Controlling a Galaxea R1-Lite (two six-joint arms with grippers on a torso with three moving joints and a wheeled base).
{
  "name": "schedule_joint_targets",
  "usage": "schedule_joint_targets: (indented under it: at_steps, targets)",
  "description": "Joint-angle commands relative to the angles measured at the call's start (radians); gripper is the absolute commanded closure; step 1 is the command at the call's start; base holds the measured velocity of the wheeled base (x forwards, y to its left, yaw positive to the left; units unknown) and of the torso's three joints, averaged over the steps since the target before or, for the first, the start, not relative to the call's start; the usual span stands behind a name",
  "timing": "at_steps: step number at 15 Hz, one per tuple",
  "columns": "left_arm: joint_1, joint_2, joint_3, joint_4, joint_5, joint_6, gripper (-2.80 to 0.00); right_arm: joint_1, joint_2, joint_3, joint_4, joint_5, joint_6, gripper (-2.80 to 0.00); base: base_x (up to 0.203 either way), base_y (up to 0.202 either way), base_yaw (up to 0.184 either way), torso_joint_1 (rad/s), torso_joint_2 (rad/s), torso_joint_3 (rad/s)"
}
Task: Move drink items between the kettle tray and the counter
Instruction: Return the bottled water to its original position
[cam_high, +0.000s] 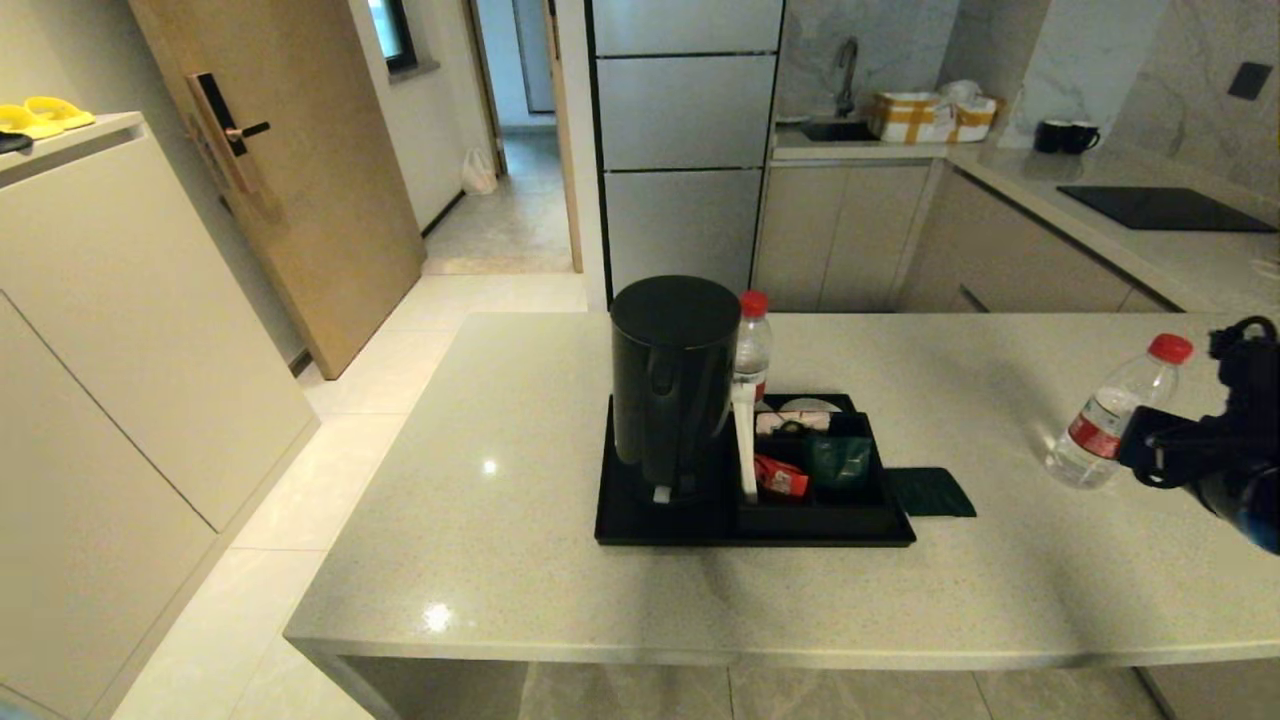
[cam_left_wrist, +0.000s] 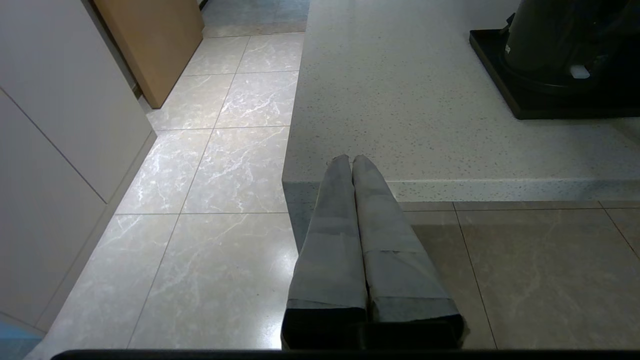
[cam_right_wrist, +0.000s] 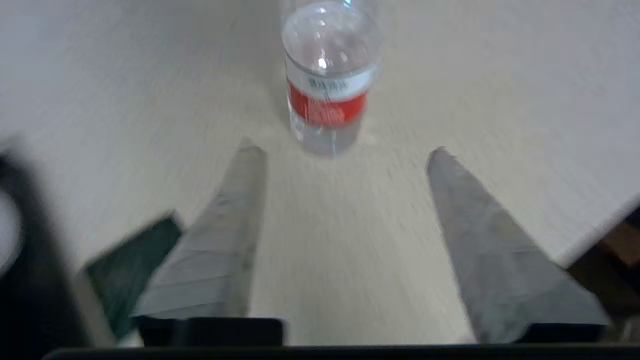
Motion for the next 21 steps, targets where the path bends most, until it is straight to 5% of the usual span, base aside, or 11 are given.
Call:
schedule_joint_targets:
  at_steps: [1, 5, 10, 15, 16, 21]
  targets:
    - [0.000, 0.001, 0.000, 0.000, 0.000, 0.001, 0.00, -0.005, 0.237, -0.002, -0.235, -0.028, -0.023, -2.80, 0.000, 0.000, 0.000, 0.000, 0.00, 0.000]
    - [0.000, 0.001, 0.000, -0.001, 0.000, 0.001, 0.00, -0.082, 0.455, -0.127, -0.513, -0.072, -0.138, -2.80, 0.000, 0.000, 0.000, 0.000, 0.00, 0.000]
    - [0.000, 0.001, 0.000, 0.000, 0.000, 0.001, 0.00, -0.170, 0.526, -0.357, -0.440, -0.068, -0.204, -2.80, 0.000, 0.000, 0.000, 0.000, 0.00, 0.000]
    - [0.000, 0.001, 0.000, -0.001, 0.000, 0.001, 0.00, -0.179, 0.578, -0.410, -0.389, -0.040, -0.206, -2.80, 0.000, 0.000, 0.000, 0.000, 0.00, 0.000]
    - [0.000, 0.001, 0.000, -0.001, 0.000, 0.001, 0.00, -0.179, 0.581, -0.405, -0.384, -0.038, -0.207, 0.00, 0.000, 0.000, 0.000, 0.000, 0.00, 0.000]
    - [0.000, 0.001, 0.000, -0.001, 0.000, 0.001, 0.00, -0.178, 0.567, -0.431, -0.321, -0.032, -0.205, 0.00, 0.000, 0.000, 0.000, 0.000, 0.00, 0.000]
